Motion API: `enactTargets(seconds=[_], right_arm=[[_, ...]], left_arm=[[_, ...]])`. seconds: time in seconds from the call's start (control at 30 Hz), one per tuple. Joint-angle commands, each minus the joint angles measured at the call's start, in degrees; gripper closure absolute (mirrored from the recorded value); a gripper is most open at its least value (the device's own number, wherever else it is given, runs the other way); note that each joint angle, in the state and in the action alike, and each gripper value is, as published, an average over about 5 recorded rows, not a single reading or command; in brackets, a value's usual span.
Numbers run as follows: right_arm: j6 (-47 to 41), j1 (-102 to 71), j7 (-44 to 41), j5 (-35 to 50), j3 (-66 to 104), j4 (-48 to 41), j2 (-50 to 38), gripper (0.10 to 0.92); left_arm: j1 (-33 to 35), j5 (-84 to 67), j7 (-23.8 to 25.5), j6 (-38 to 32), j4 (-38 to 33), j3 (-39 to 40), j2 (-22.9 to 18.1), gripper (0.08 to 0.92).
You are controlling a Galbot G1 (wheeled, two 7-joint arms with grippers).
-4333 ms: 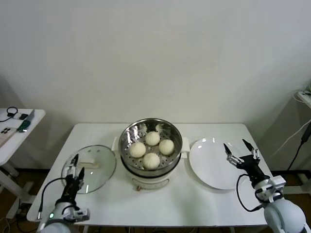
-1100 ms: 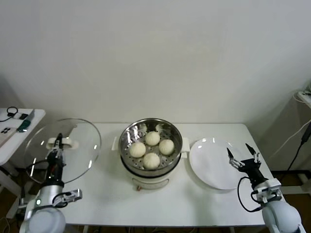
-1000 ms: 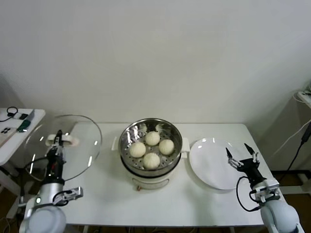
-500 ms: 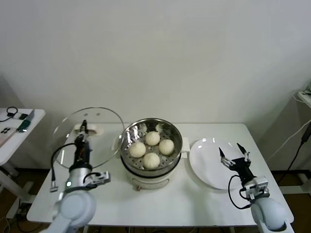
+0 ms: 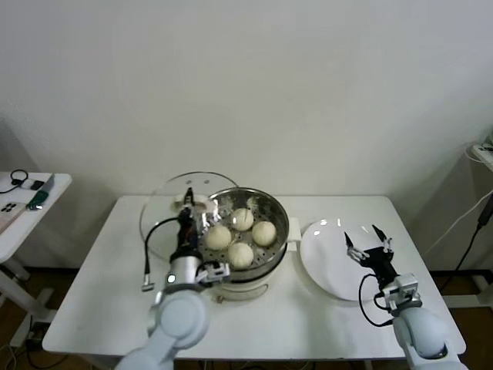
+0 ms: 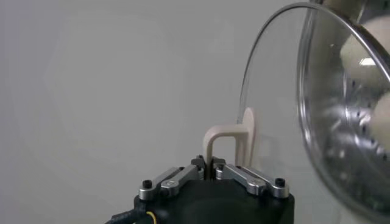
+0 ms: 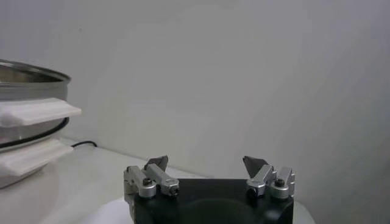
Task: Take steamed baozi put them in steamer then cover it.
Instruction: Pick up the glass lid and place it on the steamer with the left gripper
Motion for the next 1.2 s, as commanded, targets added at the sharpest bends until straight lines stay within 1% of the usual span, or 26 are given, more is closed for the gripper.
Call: enactTargets(seconds=[0.03, 0.17, 0.3, 0.6, 1.2], right_arm=[[-0.01, 0.7, 0.15, -0.58, 0.09, -0.88, 0.09, 0.203], [0.06, 0.47, 0.17, -0.73, 0.38, -0.9, 0.1, 0.203], [0.25, 0.21, 0.13, -0.95, 0.69, -1.0, 0.34, 0.203], [0.48, 0.15, 0.06, -1.2, 0.86, -1.19, 0.79, 0.203], [1.14, -0.26, -0.26, -1.59, 1.42, -1.3, 1.64, 0.203]], left_arm=[[-4.93, 6.88, 4.62, 2.62, 5.22, 7.59, -10.35, 0.856], [-5.85, 6.84, 4.79, 2.76, 7.58, 8.85, -12.07, 0.856], [-5.87, 6.63, 4.51, 2.76, 9.67, 9.56, -12.79, 0.856], [-5.63, 6.49, 4.35, 2.63, 11.83, 9.85, -12.4, 0.856], [-6.73, 5.89, 3.09, 2.72, 13.87, 8.86, -11.13, 0.856]])
